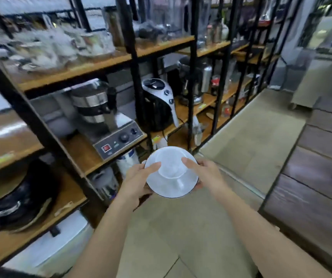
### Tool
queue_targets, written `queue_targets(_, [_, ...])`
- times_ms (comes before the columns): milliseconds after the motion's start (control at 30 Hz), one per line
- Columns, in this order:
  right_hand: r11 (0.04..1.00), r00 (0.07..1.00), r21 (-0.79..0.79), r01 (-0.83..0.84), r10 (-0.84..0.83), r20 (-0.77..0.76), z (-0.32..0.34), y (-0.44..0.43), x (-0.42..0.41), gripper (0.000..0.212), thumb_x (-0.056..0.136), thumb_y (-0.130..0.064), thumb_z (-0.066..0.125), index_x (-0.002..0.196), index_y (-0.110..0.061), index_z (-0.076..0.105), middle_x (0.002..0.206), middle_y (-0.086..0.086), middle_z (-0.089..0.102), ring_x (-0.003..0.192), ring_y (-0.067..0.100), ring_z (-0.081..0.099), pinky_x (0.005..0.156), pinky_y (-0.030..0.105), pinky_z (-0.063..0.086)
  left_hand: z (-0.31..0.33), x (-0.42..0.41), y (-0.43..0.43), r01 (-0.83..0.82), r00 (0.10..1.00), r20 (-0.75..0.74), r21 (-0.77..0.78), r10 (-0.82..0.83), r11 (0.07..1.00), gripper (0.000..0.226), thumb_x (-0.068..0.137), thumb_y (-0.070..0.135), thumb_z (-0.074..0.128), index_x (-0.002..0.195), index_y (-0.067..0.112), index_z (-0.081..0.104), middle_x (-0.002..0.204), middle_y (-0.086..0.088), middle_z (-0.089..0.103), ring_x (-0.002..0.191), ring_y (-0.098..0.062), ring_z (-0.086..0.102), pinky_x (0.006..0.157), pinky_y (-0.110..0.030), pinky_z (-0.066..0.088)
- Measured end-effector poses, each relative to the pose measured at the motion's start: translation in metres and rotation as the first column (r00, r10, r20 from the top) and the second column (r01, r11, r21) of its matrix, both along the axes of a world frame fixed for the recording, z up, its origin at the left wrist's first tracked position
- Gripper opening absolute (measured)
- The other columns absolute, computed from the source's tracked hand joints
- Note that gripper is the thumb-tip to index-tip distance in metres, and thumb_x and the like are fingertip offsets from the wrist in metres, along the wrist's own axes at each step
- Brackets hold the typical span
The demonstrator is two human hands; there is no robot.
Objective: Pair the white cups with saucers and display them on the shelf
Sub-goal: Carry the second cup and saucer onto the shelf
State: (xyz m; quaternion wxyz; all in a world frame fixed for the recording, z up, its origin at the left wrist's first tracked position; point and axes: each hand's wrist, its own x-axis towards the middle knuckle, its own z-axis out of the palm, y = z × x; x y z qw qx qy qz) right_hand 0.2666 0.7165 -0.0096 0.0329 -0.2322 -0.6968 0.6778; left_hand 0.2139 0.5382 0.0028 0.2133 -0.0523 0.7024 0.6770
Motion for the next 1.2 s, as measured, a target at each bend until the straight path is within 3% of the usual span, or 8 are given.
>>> queue_targets(67, [0.997, 0.997, 0.011, -0.075, 0.075, -0.009, 0.003, -0.043, -0.031, 0.031, 0.072, -0.046, 0.072, 0.078, -0.019, 0.057, 0.081, 0.000, 0.063, 0.072, 0.016, 0.063, 0.048, 0.030, 0.056, 0.006, -0.011, -0.047, -0.144, 0.990, 0.005, -0.016, 0.144, 0.989, 0.027, 0.068, 0.036, 0.079, 0.083, 0.017, 0.067, 0.080, 0.000, 0.072, 0.069, -0.020, 0.068, 0.041, -0.023, 0.051])
queue_targets(300, [0.929, 0.931, 0.056, -0.366, 0.364, 0.035, 0.002, -0.170, -0.128, 0.058, 0.068, -0.062, 0.065, 0.103, -0.017, 0.054, 0.104, 0.002, 0.058, 0.101, 0.024, 0.056, 0.085, 0.047, 0.053, 0.016, -0.050, -0.173, -0.462, 0.886, 0.018, -0.032, 0.463, 0.886, 0.034, 0.066, 0.035, 0.080, 0.083, 0.009, 0.068, 0.085, -0.007, 0.072, 0.077, -0.026, 0.069, 0.053, -0.033, 0.056])
queue_targets(467, [0.853, 0.854, 0.045, -0.519, 0.519, 0.015, 0.002, -0.251, -0.197, 0.038, 0.070, -0.061, 0.064, 0.085, -0.031, 0.047, 0.093, -0.007, 0.053, 0.083, 0.015, 0.053, 0.061, 0.031, 0.056, 0.023, -0.084, -0.241, -0.604, 0.797, -0.022, -0.043, 0.604, 0.796, 0.032, 0.070, 0.037, 0.076, 0.088, 0.014, 0.063, 0.097, -0.008, 0.068, 0.090, -0.030, 0.064, 0.059, -0.035, 0.052])
queue_targets(600, [0.782, 0.783, 0.058, -0.620, 0.622, -0.010, 0.009, -0.314, -0.243, 0.049, 0.071, -0.061, 0.064, 0.102, -0.027, 0.047, 0.091, -0.009, 0.052, 0.078, 0.012, 0.053, 0.033, 0.011, 0.041, 0.032, -0.112, -0.294, -0.705, 0.709, -0.003, -0.039, 0.705, 0.708, 0.035, 0.072, 0.035, 0.075, 0.101, 0.016, 0.064, 0.110, -0.009, 0.066, 0.100, -0.033, 0.061, 0.079, -0.044, 0.054])
queue_targets(733, [0.730, 0.730, 0.076, -0.679, 0.683, -0.029, 0.019, -0.369, -0.282, 0.050, 0.071, -0.060, 0.063, 0.102, -0.023, 0.048, 0.097, -0.003, 0.055, 0.086, 0.016, 0.057, 0.047, 0.022, 0.054, 0.040, -0.141, -0.342, -0.775, 0.632, -0.007, -0.037, 0.775, 0.631, 0.040, 0.072, 0.033, 0.075, 0.104, 0.012, 0.064, 0.112, -0.012, 0.066, 0.100, -0.034, 0.062, 0.079, -0.044, 0.055])
queue_targets(900, [0.700, 0.700, -0.002, -0.714, 0.714, -0.018, 0.030, -0.414, -0.322, 0.038, 0.072, -0.052, 0.068, 0.085, -0.020, 0.051, 0.096, 0.002, 0.058, 0.081, 0.017, 0.061, 0.043, 0.025, 0.054, 0.042, -0.176, -0.387, -0.775, 0.632, -0.014, 0.003, 0.775, 0.632, 0.046, 0.072, 0.034, 0.075, 0.110, 0.011, 0.062, 0.113, -0.010, 0.066, 0.100, -0.032, 0.062, 0.062, -0.035, 0.052])
queue_targets(1100, [0.745, 0.748, 0.070, -0.663, 0.662, 0.044, 0.029, -0.460, -0.370, 0.056, 0.071, -0.058, 0.064, 0.102, -0.012, 0.059, 0.098, 0.003, 0.062, 0.085, 0.019, 0.061, 0.051, 0.029, 0.056, 0.036, -0.230, -0.431, -0.769, 0.639, 0.082, 0.040, 0.765, 0.638, 0.048, 0.071, 0.034, 0.075, 0.111, 0.011, 0.061, 0.109, -0.009, 0.065, 0.098, -0.030, 0.061, 0.083, -0.045, 0.055])
queue_targets(1200, [0.775, 0.779, 0.082, -0.627, 0.623, 0.069, 0.028, -0.479, -0.391, 0.055, 0.074, -0.059, 0.061, 0.105, -0.013, 0.059, 0.097, 0.001, 0.062, 0.086, 0.019, 0.060, 0.056, 0.029, 0.055, 0.035, -0.259, -0.451, -0.756, 0.654, 0.084, 0.069, 0.752, 0.651, 0.042, 0.070, 0.031, 0.077, 0.105, 0.011, 0.062, 0.103, -0.008, 0.066, 0.094, -0.027, 0.061, 0.074, -0.041, 0.054])
